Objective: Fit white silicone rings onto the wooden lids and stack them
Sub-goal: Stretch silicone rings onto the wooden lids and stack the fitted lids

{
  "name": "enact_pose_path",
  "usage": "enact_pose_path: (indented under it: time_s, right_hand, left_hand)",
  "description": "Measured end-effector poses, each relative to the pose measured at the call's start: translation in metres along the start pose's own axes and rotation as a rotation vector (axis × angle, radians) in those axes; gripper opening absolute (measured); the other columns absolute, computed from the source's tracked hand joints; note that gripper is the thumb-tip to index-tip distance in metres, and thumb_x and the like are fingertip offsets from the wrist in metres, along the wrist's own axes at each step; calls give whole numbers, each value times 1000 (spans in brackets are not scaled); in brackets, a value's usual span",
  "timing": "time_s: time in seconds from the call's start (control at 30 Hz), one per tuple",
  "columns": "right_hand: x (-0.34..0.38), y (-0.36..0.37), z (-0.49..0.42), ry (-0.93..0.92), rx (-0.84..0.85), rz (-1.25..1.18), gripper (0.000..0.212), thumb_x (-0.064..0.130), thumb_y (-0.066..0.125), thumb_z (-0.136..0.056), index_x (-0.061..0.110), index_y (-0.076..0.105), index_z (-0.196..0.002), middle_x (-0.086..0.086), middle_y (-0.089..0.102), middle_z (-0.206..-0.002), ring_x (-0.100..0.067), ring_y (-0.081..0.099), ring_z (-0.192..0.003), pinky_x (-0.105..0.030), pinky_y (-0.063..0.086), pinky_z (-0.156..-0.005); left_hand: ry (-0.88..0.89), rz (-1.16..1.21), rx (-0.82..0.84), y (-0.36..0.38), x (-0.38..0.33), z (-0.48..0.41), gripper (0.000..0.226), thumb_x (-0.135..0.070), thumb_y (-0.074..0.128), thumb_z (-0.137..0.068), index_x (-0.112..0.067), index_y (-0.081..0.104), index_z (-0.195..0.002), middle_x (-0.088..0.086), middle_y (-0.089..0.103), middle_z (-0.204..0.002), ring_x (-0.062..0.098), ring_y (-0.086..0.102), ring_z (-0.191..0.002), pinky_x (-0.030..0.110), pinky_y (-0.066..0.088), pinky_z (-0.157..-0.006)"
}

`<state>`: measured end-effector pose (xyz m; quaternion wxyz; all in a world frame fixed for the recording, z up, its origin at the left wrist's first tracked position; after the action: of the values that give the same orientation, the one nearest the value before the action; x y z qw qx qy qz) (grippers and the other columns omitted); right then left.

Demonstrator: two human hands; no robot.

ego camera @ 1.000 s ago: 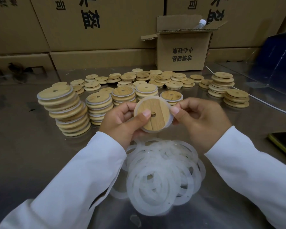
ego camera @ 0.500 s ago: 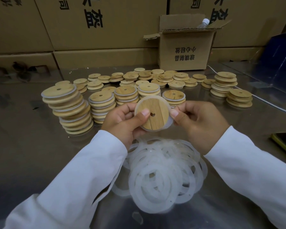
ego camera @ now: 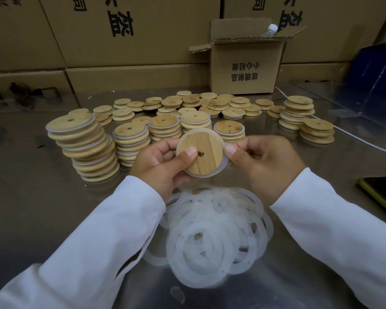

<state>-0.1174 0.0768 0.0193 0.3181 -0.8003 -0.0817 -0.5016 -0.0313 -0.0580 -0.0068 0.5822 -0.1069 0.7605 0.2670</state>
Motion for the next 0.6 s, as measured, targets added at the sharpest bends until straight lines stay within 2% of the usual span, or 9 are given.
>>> enact_pose_path:
  time_s: [0.2,0.47,0.53,0.6]
  right_hand:
    - [-3,-2,0,36,-25,16,20,25,58,-88,21,63,-69,5,60,-66,-9,53,-63,-19,39,-60]
    - [-4,-2,-2,47,-13,145,26,26,56,-90,24,57,-64,8,57,-66,-7,52,-64,-17,35,-55]
    - [-3,-1,-3,45,3,85,24,25,55,-90,20,59,-66,3,60,-67,-15,57,-69,-23,44,-63]
    - [-3,0,-2,35,-2,19,23,22,54,-90,14,62,-70,-3,63,-68,-23,62,-73,-36,52,-73]
  left_hand:
    - [51,-69,14,2,0,0,28,-21,65,-59,-10,63,-85,3,72,-72,14,69,-68,24,56,-56]
    - [48,-70,16,2,3,0,29,-22,67,-57,-9,62,-82,3,72,-71,13,69,-66,22,54,-54]
    - [57,-83,9,1,3,-1,29,-23,67,-56,-10,62,-82,2,72,-71,13,69,-67,23,55,-55]
    - [59,-81,9,2,3,-1,29,-23,66,-57,-10,61,-83,1,72,-71,13,69,-67,23,55,-56]
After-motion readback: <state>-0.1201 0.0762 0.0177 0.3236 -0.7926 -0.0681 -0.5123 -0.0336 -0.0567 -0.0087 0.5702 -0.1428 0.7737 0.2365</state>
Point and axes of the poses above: each hand's wrist, its own z-axis away from the middle knuckle, its own y-axis out of the palm, x = y × z, the point moved 4 cm from there along -z, towards the middle knuckle
